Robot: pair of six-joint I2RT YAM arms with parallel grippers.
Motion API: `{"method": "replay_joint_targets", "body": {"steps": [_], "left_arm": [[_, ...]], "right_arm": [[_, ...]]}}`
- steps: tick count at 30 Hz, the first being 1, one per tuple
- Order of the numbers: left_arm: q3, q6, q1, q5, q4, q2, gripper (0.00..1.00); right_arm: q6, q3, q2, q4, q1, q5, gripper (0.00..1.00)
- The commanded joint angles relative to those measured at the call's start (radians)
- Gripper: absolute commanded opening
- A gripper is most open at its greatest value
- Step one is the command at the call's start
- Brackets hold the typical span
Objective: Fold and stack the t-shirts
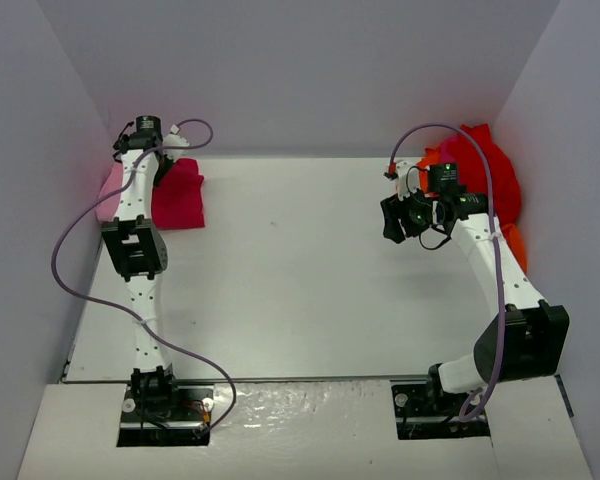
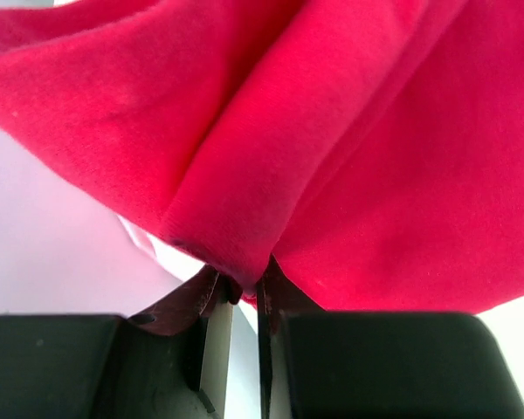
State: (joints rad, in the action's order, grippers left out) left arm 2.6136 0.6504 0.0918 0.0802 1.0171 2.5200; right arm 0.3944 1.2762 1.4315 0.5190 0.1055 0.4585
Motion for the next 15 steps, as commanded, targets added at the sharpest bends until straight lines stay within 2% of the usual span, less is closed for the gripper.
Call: {"method": "replay_joint_targets", "body": {"steps": [1, 9, 15], "left_arm": [[0.117, 0.035, 0.041, -0.009, 0.042, -0.151, 0.00], [0.168, 0.076, 0.071, 0.006, 0.047, -0.172, 0.00], [0.170, 0.043, 0.118, 0.036, -0.014, -0.154, 0.00]], "right_arm": [[-0.003, 0.003, -0.017, -0.043, 0.003, -0.010, 0.53], [-0.005, 0.003, -0.007, -0.045, 0.003, -0.017, 0.53], [-0.003, -0.001, -0.008, -0.043, 0.003, -0.016, 0.53]]}}
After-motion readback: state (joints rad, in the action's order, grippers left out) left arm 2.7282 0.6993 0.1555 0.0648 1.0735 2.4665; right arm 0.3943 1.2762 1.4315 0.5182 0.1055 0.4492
